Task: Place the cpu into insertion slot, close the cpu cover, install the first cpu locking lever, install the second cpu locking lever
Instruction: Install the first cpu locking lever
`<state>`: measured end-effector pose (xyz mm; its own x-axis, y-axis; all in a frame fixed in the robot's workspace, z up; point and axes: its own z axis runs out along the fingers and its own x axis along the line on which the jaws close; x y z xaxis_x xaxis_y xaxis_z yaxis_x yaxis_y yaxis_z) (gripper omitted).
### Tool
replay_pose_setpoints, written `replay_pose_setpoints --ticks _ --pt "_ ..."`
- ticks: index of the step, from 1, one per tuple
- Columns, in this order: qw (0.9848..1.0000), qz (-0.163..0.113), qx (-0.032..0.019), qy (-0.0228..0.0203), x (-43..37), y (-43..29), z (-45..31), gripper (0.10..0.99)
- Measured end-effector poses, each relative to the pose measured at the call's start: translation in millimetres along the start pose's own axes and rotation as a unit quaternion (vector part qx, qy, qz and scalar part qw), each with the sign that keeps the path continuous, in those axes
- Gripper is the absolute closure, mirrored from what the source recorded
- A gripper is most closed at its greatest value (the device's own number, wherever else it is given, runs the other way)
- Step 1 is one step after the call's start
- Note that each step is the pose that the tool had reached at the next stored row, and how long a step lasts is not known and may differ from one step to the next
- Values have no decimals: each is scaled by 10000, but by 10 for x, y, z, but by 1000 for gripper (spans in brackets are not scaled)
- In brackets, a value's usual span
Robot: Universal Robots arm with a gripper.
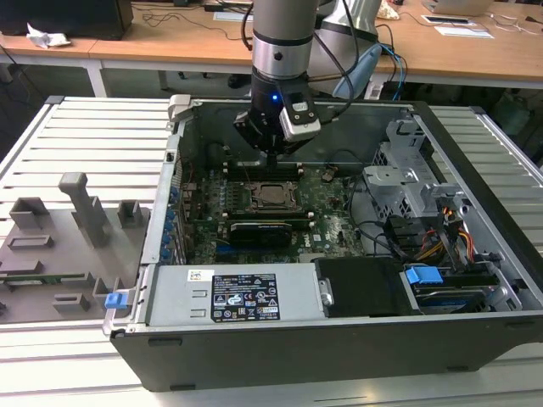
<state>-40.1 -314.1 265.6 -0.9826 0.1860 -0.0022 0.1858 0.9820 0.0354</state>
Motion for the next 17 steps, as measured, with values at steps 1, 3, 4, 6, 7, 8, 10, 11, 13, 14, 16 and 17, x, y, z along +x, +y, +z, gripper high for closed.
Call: replay_pose_setpoints --ticks 1,3,4,6,7,8,10,11,13,14,16,17 --pt "9999 -130 -1 4 0 0 0 980" --pt "9988 -491 -2 17 0 0 0 980" --pt "9981 -614 -2 22 0 0 0 980" --pt "9972 -751 -2 27 0 0 0 980" --pt "9967 -806 -2 28 0 0 0 980" --pt "9964 -852 -2 30 0 0 0 980" --pt "9960 -893 -2 31 3 0 0 980" --pt "9960 -895 -4 31 8 -1 1 980" --pt "9960 -894 -3 31 39 -7 0 980" --pt "9960 -894 -2 32 55 -10 0 980" --pt "9960 -895 -2 32 102 -19 0 980" --pt "9960 -896 -2 31 131 -25 0 980"
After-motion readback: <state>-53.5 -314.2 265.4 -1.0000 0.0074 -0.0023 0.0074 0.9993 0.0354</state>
